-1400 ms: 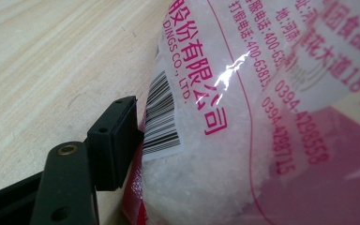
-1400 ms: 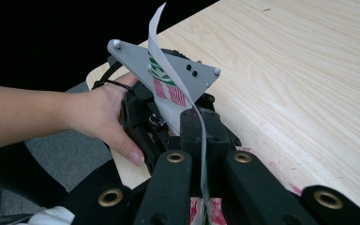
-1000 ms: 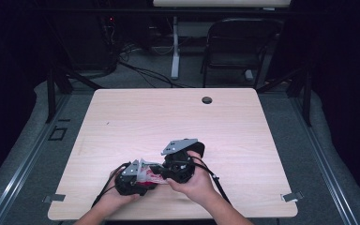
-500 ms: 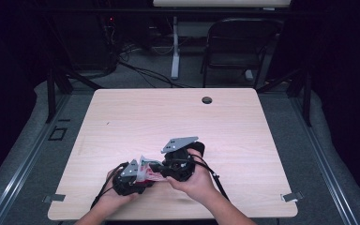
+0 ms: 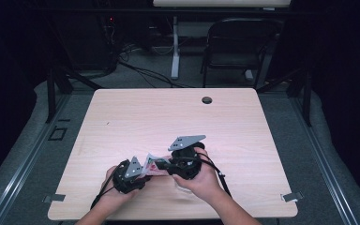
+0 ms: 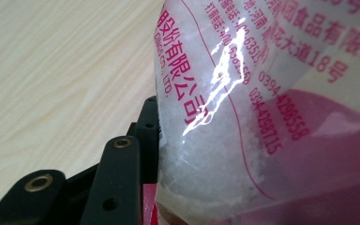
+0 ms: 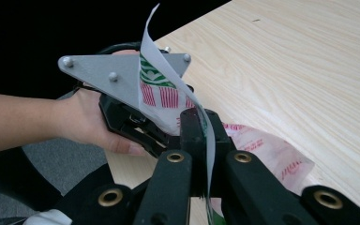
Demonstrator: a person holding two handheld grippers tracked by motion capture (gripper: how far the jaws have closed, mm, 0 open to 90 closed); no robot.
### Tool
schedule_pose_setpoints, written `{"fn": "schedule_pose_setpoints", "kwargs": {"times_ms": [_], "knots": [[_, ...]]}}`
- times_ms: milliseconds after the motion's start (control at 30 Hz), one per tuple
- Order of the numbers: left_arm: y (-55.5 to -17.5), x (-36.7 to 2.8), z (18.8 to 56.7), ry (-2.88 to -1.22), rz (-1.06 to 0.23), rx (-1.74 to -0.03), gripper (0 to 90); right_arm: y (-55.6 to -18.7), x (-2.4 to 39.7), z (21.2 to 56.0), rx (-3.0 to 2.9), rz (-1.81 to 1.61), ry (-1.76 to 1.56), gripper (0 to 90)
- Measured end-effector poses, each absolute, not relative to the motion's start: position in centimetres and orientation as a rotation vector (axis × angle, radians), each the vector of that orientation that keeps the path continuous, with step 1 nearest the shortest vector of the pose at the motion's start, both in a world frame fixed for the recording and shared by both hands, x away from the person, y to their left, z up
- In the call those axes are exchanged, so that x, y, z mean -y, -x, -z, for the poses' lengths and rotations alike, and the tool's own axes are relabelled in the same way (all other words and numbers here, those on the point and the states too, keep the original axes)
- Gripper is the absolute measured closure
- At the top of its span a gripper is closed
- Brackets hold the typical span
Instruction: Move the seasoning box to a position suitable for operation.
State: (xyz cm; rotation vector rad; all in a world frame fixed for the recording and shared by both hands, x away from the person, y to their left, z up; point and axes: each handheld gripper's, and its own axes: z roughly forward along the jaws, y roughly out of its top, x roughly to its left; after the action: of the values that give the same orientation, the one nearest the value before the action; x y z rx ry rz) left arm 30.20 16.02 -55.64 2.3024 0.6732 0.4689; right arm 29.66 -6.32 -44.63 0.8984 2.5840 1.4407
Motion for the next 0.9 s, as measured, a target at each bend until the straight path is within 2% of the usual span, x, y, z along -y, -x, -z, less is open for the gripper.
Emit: {"fn": "schedule_pose_setpoints", "kwargs": {"times_ms": [367, 400, 700, 900], "knots": [[-30.9, -15.5, 54.6, -2.31, -0.59, -0.672, 63.2, -30.4, 7.5, 44.7, -2.55, -1.449, -0.978, 90.0], [-31.0, -15.3, 54.3, -2.314, -0.637, -0.665, 63.2, -30.4, 7.8, 44.5, -2.548, -1.445, -0.979, 90.0], [-31.0, -14.9, 53.2, -2.343, -0.795, -0.604, 63.3, -30.3, 8.4, 44.3, -2.526, -1.449, -0.994, 90.0], [-31.3, -14.5, 53.0, -2.339, -0.807, -0.61, 63.3, -30.4, 8.9, 44.4, -2.508, -1.456, -1.02, 90.0]]}}
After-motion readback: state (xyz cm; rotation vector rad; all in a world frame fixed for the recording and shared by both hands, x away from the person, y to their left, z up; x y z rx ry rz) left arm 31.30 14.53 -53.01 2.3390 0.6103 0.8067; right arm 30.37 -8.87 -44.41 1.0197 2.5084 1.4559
